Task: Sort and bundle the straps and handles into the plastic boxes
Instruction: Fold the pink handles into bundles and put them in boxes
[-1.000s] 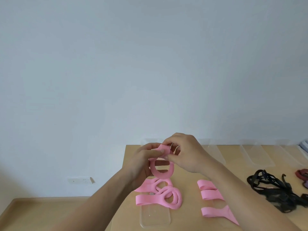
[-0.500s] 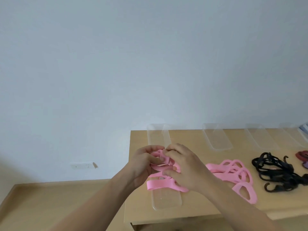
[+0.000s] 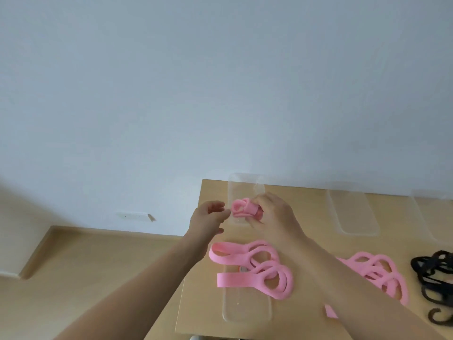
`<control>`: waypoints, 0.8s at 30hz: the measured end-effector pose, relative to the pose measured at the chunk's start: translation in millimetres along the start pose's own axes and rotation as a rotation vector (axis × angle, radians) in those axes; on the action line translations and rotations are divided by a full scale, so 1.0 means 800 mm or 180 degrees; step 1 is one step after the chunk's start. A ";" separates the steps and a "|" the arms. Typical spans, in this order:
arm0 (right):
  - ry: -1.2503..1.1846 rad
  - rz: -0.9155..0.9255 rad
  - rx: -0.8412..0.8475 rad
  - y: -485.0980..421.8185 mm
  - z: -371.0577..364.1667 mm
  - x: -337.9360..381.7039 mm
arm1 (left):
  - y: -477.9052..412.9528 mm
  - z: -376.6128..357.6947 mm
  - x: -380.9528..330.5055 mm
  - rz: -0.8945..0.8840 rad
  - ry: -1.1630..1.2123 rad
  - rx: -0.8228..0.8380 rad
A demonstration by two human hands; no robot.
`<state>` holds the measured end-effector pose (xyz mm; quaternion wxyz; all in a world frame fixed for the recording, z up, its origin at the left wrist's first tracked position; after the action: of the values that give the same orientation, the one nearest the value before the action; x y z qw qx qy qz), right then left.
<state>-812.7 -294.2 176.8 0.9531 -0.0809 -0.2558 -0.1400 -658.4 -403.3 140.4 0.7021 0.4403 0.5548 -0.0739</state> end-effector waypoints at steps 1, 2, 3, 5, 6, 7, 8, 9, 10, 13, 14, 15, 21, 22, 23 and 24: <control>0.0084 -0.0035 0.0074 -0.018 -0.005 -0.011 | -0.013 0.002 0.000 0.0065 -0.0164 -0.0271; 0.0164 -0.0063 0.0145 -0.036 -0.012 -0.021 | -0.025 0.002 0.000 0.0123 -0.0327 -0.0441; 0.0219 -0.0106 0.0217 -0.053 -0.019 -0.031 | -0.036 0.000 -0.001 0.0169 -0.0479 -0.0519; 0.0310 -0.0194 0.0380 -0.079 -0.036 -0.052 | -0.053 -0.006 -0.003 0.0235 -0.0689 -0.0583; 0.0346 -0.0232 0.0464 -0.088 -0.044 -0.060 | -0.060 -0.008 -0.003 0.0247 -0.0753 -0.0621; 0.0375 -0.0266 0.0546 -0.096 -0.051 -0.067 | -0.066 -0.010 -0.003 0.0248 -0.0813 -0.0666; 0.0407 -0.0276 0.0614 -0.102 -0.057 -0.073 | -0.071 -0.011 -0.002 0.0253 -0.0879 -0.0715; 0.0427 -0.0260 0.0664 -0.106 -0.063 -0.078 | -0.075 -0.012 0.000 0.0260 -0.0931 -0.0762; 0.0420 -0.0242 0.0695 -0.110 -0.068 -0.082 | -0.077 -0.012 0.000 0.0272 -0.0953 -0.0805; 0.0313 -0.0284 0.0674 -0.118 -0.077 -0.092 | -0.083 -0.009 0.002 0.0310 -0.0935 -0.0875; 0.0282 -0.0311 0.0649 -0.119 -0.078 -0.095 | -0.084 -0.008 0.003 0.0313 -0.0944 -0.0877; 0.0270 -0.0328 0.0608 -0.121 -0.078 -0.097 | -0.085 -0.008 0.004 0.0309 -0.0963 -0.0876; 0.0694 -0.0102 0.0685 -0.113 -0.061 -0.088 | -0.073 -0.009 0.002 0.0013 -0.1500 -0.0895; 0.0690 -0.0116 0.0709 -0.106 -0.056 -0.086 | -0.069 -0.009 0.003 -0.0071 -0.1650 -0.0858; 0.0645 -0.0134 0.0658 -0.096 -0.050 -0.084 | -0.063 -0.009 0.006 -0.0167 -0.1808 -0.0826; 0.0619 -0.0153 0.0556 -0.084 -0.044 -0.081 | -0.054 -0.010 0.009 -0.0297 -0.1991 -0.0820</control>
<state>-871.4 -351.4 119.3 0.9732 0.0226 -0.1752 -0.1472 -687.3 -421.1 111.3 0.8839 0.2781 0.3369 -0.1668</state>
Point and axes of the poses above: each hand's wrist, its own y-axis away from the middle knuckle, its own z-axis out of the back of the hand, x = y × z, the point moved 4 cm from there along -y, towards the middle knuckle, and after that the axes turned 8 degrees about x, right-handed, at the moved point
